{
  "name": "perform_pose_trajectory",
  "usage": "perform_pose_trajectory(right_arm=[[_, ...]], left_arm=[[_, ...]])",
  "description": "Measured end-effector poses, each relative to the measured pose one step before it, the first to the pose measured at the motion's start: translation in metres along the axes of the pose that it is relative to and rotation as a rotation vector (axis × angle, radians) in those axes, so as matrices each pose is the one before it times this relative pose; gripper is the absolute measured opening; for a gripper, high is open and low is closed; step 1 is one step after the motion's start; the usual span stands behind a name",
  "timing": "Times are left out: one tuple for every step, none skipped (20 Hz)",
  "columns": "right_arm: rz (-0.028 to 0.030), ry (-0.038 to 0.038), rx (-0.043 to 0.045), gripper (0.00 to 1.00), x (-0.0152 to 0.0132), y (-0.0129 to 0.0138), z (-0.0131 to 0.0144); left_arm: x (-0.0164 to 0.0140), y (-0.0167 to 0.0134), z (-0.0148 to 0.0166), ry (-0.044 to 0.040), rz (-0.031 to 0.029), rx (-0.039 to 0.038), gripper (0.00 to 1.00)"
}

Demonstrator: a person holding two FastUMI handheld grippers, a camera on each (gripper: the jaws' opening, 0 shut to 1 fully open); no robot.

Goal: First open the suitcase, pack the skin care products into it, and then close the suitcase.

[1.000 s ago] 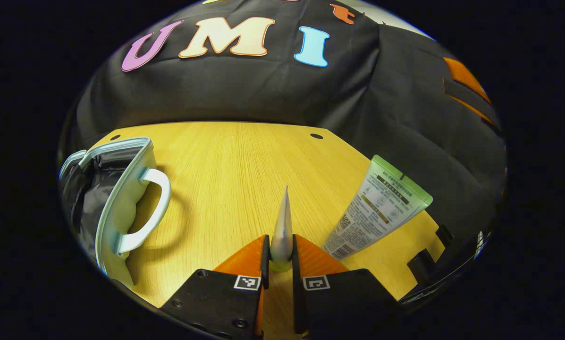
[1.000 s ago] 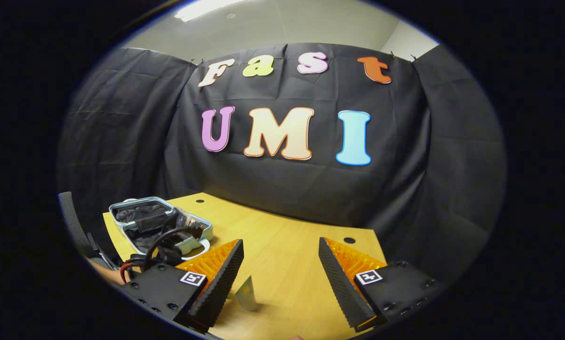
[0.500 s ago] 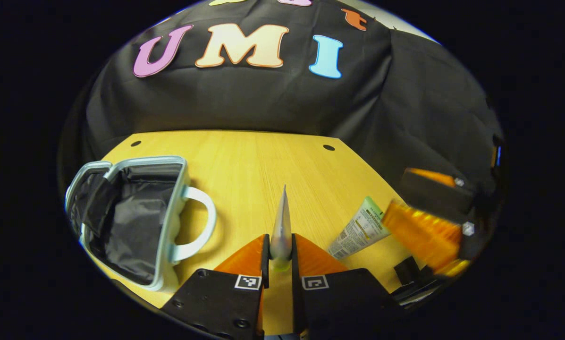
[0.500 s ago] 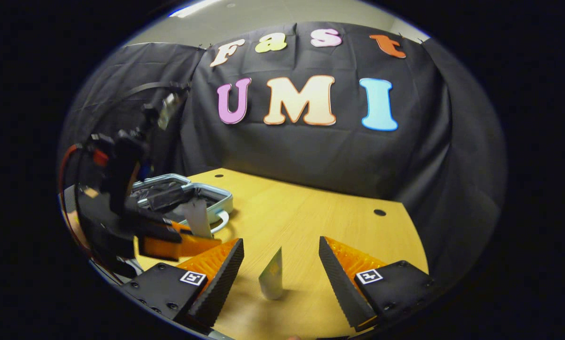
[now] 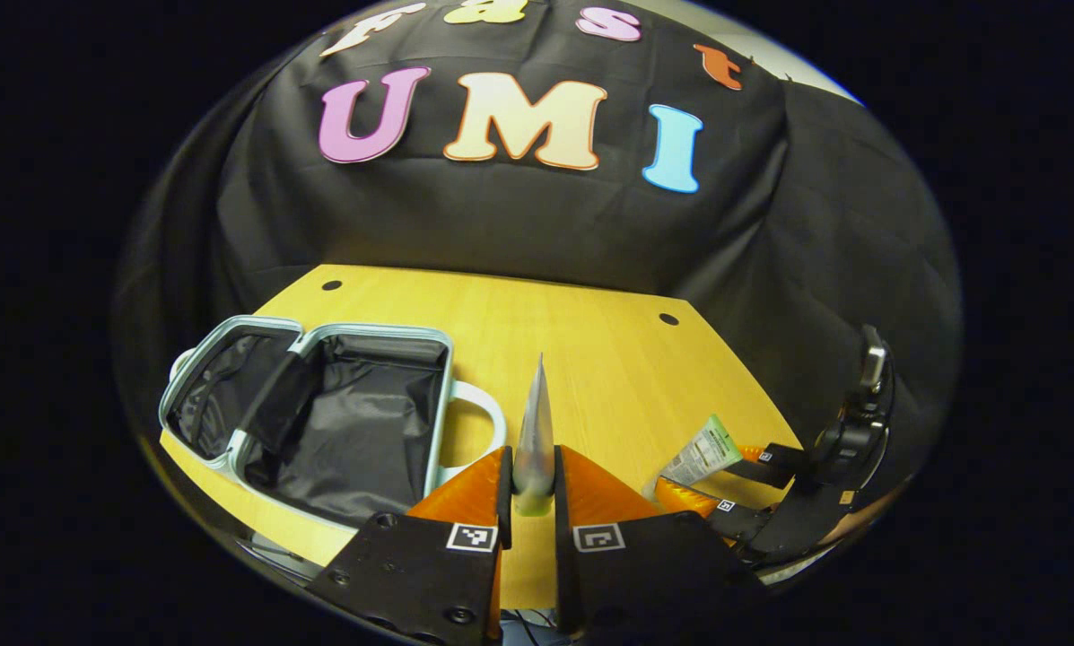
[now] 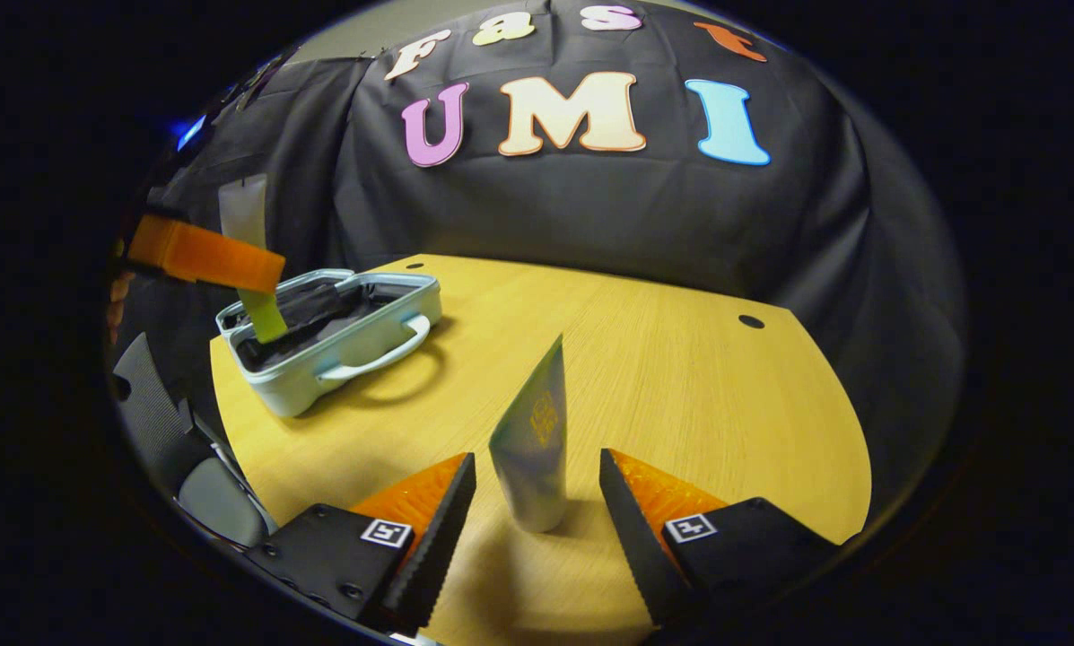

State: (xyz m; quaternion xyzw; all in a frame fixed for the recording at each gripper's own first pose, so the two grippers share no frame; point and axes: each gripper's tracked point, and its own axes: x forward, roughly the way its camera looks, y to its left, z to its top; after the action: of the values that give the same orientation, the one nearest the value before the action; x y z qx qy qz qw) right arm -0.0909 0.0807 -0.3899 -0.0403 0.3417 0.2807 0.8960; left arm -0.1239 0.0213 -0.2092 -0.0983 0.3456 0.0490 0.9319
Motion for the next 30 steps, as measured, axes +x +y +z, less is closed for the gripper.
perform_pose_trajectory(right_arm=[[-0.00317, -0.00190, -0.00385, 0.72, 0.00228, -0.00083, -0.00022], [-0.00689, -0.00133, -0.00577, 0.63, 0.00300, -0.00119, -0.00116], [-0.00758, 0.00424, 0.00071, 0.53, 0.00010, -0.00137, -0.00064], [0.00040, -0.00293, 0.01158, 0.46, -0.00179, 0.00223, 0.00097], [-0.00563, 0.00518, 0.00702, 0.40, 0.00497, -0.00107, 0.00012], [-0.00219, 0.00604, 0.00698, 0.36, 0.00210, -0.00047, 0.00095], [0.00042, 0.01273, 0.00985, 0.30, -0.00084, 0.00018, 0.00047], [0.00513, 0.00327, 0.01262, 0.30, 0.00015, 0.00000, 0.00482], [-0.00036, -0.00501, 0.00300, 0.29, -0.00286, -0.00013, 0.00644], [0.00276, -0.00280, -0.00226, 0.30, -0.00165, 0.00167, 0.01013], [0.00164, 0.00131, -0.00080, 0.29, -0.00132, 0.00398, 0.01042], [-0.00422, 0.00723, 0.00690, 0.29, -0.00177, 0.00351, 0.01036], [-0.00094, -0.00705, 0.01887, 0.29, -0.00409, 0.00618, 0.01106], [0.01489, -0.00931, 0.01735, 0.30, -0.00292, 0.01027, 0.01352], [0.01143, -0.01092, 0.00827, 0.29, -0.00141, 0.01193, 0.01271], [0.00897, -0.00075, 0.00710, 0.29, -0.00002, 0.01152, 0.01030], [0.01206, 0.00381, 0.01589, 0.29, 0.00098, 0.01266, 0.00752], [0.01657, 0.00531, 0.01898, 0.29, 0.00224, 0.01462, 0.00571], [0.01400, 0.00914, 0.00918, 0.29, 0.00357, 0.01525, 0.00231], [0.00511, 0.00257, -0.00569, 0.29, 0.00302, 0.01322, 0.00287], [0.01221, -0.00238, -0.01143, 0.29, 0.00326, 0.01499, 0.00341], [0.02301, 0.00391, -0.00757, 0.29, 0.00438, 0.01563, 0.00171], [0.02270, 0.01244, -0.00215, 0.29, 0.00543, 0.01758, -0.00182], [0.01887, 0.00701, 0.00622, 0.29, 0.00496, 0.01527, 0.00127], [0.01543, 0.00563, 0.00911, 0.29, 0.00609, 0.01357, 0.00126], [0.01270, 0.01669, 0.00579, 0.29, 0.00689, 0.01282, -0.00121], [0.00466, 0.01319, 0.00636, 0.26, 0.00755, 0.01070, -0.00149], [0.00582, 0.01826, 0.01145, 0.29, 0.00637, 0.00976, -0.00273], [0.00914, 0.01720, 0.01266, 0.29, 0.00606, 0.01033, -0.00229], [0.00059, 0.00818, 0.01003, 0.29, 0.00515, 0.00877, -0.00048]], left_arm=[[-0.00465, 0.00649, -0.00094, 0.00493, 0.01945, -0.00310, 0.16], [-0.00327, 0.00636, -0.00054, 0.00458, 0.01723, -0.00212, 0.17], [-0.00432, 0.00640, -0.00165, 0.00812, 0.01436, -0.00085, 0.16], [-0.00278, 0.00602, 0.00008, 0.00484, 0.01197, -0.00155, 0.16], [-0.00132, 0.00537, -0.00034, 0.00792, 0.01001, -0.00329, 0.16], [-0.00229, 0.00544, 0.00014, 0.00600, 0.00875, -0.00080, 0.16], [-0.00147, 0.00510, 0.00079, 0.00416, 0.00533, -0.00038, 0.16], [0.00053, 0.00592, 0.00245, 0.00205, 0.00326, 0.00112, 0.16], [0.00166, 0.00545, 0.00142, 0.00663, 0.00129, 0.00300, 0.16], [0.00237, 0.00733, 0.00147, 0.00359, 0.00405, 0.00541, 0.16], [0.00365, 0.00812, -0.00056, 0.01243, 0.00170, 0.00527, 0.16], [0.00492, 0.00690, -0.00089, 0.01761, -0.00264, 0.00379, 0.16], [0.00359, 0.00988, -0.00490, 0.02984, 0.00222, 0.00821, 0.16], [0.00528, 0.01083, -0.00307, 0.02361, 0.00832, 0.01304, 0.16], [0.00674, 0.01191, -0.00175, 0.01863, 0.01132, 0.01070, 0.16], [0.00567, 0.01114, -0.00461, 0.03187, 0.00907, 0.00145, 0.17], [0.00681, 0.00931, -0.00474, 0.03031, -0.00081, 0.00091, 0.16], [0.00676, 0.00613, -0.00380, 0.02452, -0.00888, 0.00043, 0.17], [0.00572, 0.00620, -0.00412, 0.02507, -0.00682, 0.00482, 0.16], [0.00837, 0.00849, -0.00528, 0.02680, 0.00260, 0.00837, 0.17], [0.00827, 0.00833, -0.00806, 0.03549, 0.00067, 0.00735, 0.16], [0.00789, 0.00560, -0.00769, 0.03064, -0.00570, 0.00363, 0.16], [0.00727, 0.00194, -0.00508, 0.02410, -0.00818, 0.00212, 0.17], [0.00676, 0.00525, -0.00470, 0.02618, -0.00504, 0.00392, 0.17], [0.00743, 0.00817, -0.00207, 0.01019, -0.00101, 0.00633, 0.17], [0.00709, 0.00704, -0.00387, 0.02220, 0.00206, 0.00209, 0.17], [0.00600, 0.00370, -0.00298, 0.01202, -0.00856, -0.00180, 0.17], [0.00497, 0.00214, -0.00062, 0.00448, -0.01579, -0.00705, 0.17], [0.00553, 0.00143, -0.00022, 0.00056, -0.02527, -0.00389, 0.17], [0.00301, 0.00179, 0.00187, -0.00964, -0.01633, 0.00051, 0.17]])
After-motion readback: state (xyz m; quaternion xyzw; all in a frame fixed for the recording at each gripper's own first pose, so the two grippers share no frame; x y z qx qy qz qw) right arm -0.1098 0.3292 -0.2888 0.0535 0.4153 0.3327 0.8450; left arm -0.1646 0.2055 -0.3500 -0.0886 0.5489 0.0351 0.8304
